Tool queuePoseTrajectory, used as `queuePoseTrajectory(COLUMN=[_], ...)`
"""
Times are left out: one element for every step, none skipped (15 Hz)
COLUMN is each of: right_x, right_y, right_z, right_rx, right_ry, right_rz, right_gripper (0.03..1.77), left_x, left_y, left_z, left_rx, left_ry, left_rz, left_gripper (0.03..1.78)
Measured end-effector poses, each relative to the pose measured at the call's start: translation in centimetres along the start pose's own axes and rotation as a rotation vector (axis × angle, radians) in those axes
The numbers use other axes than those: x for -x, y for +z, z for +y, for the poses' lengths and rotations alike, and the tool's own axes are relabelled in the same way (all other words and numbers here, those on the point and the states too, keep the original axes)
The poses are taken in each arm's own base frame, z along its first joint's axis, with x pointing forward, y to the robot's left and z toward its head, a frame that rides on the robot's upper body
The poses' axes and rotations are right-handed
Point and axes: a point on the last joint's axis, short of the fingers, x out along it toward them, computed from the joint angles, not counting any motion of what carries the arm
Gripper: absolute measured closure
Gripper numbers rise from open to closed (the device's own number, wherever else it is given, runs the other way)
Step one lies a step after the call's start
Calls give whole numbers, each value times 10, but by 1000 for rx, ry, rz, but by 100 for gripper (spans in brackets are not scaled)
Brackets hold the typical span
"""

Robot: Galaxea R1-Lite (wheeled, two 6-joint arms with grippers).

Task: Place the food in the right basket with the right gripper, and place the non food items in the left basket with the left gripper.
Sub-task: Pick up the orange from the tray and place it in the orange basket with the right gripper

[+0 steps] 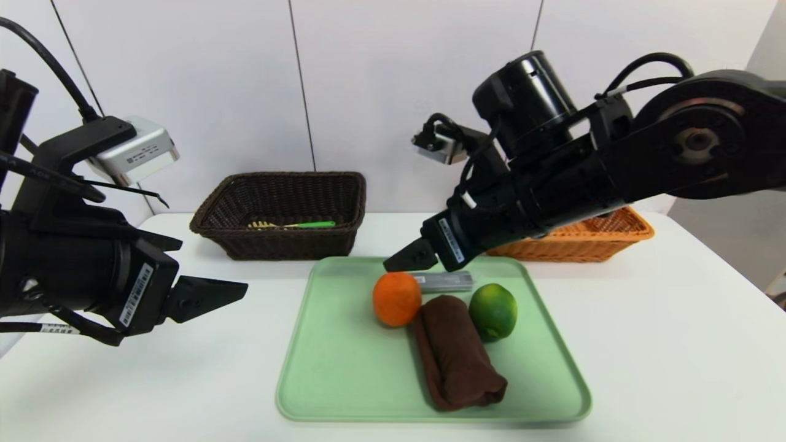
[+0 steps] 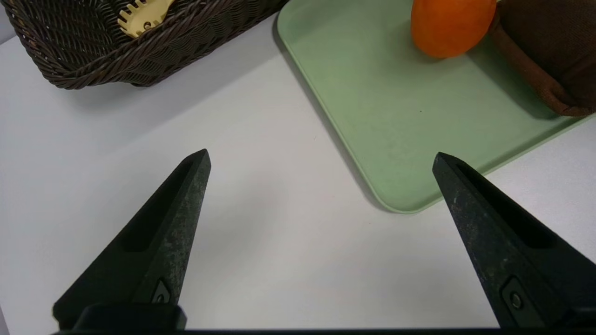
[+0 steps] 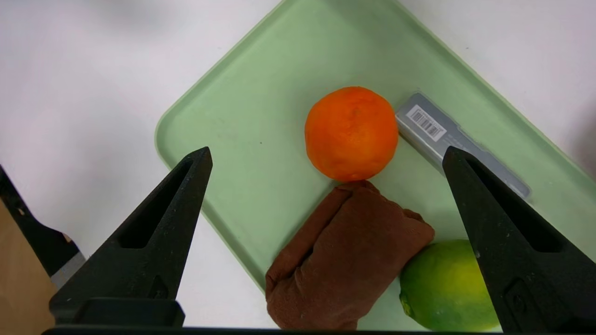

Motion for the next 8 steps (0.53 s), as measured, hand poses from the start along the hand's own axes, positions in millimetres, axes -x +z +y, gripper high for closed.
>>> queuePoseTrajectory(right_x=[-8,-16,-25,-33,-41,-49,-56,-63], right_y=[0,1,0,-1,-2,-3,-5,-6], right_z=[2,3,2,1,0,-1,-2,-3], right_rx=[19,39,64,84,99,107,109,109], right_ry=[-10,-24,-49,-68,-80,-84,-85,-84], right_rz=[19,35,52,68,83,99,110,122], right_gripper=[9,9,9,9,9,9,9,9], left_x=[0,0,0,-1,-1,-1,-1,-1], left_y=[0,-1,-1,-1,-1,-2,-2,-2], left_z=[0,0,0,0,0,0,0,0], left_rx=[0,0,0,0,0,0,1,1], left_ry=[1,1,1,1,1,0,0,0], left_rz=[0,2,2,4,4,7,2,3], left_gripper=[12,12,12,12,12,12,12,12])
